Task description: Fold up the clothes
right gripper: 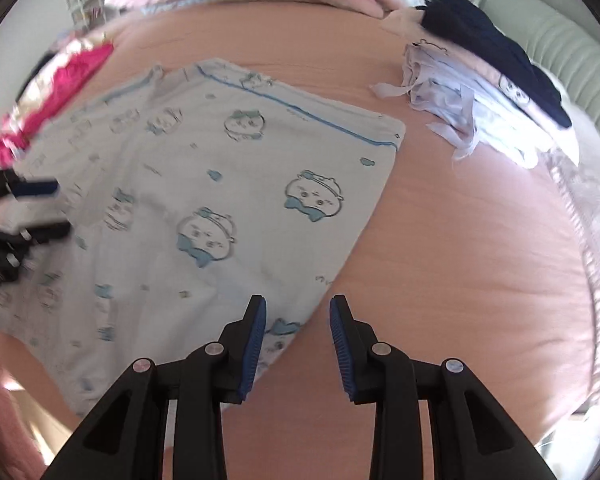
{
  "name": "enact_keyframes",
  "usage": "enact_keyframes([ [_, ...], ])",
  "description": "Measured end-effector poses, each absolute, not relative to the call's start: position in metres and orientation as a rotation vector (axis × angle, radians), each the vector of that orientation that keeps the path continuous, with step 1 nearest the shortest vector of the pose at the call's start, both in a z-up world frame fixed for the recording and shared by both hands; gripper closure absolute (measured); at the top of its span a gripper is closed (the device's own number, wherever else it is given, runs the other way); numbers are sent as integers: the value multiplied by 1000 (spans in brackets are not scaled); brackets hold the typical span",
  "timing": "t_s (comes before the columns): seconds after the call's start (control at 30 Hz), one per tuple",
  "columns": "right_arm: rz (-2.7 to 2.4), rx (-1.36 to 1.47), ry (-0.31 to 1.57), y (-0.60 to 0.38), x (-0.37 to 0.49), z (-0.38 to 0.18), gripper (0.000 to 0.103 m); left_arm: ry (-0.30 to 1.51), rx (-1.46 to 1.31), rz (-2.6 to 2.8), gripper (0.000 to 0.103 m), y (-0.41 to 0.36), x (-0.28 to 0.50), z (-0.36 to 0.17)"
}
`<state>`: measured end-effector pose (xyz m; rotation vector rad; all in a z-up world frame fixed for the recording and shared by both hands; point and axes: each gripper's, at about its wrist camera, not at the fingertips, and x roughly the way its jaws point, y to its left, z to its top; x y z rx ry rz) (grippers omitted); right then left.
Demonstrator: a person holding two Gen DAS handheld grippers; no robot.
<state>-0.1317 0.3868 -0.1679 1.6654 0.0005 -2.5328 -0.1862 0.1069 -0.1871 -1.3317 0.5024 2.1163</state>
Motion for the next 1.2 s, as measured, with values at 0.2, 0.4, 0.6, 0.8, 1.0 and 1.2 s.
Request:
enact_keyframes([
  [0.2, -2414, 1656, 55, 317, -119, -185, 71, 607, -1350, 2142, 42, 109, -153, -204],
  [0.4, -2452, 1732, 220, 337, -98, -188, 65, 498, -1445, 2174, 34, 50, -143, -190],
  [0.6, -2481, 1595, 46, 324, -87, -164, 65, 330, -1319, 2197, 34, 61, -133, -169],
  [0.8, -2412, 1721, 214, 314, -82, -192, 65, 387, -1397, 2174, 34, 56, -119, -186],
  [1.0, -2492, 1697, 74, 346, -74, -173, 57, 221, -1430, 2294, 35, 22, -120, -172],
  [1.2, -2476, 1564, 70, 308, -82, -170, 55, 322, -1520, 2298, 33, 14, -115, -195],
])
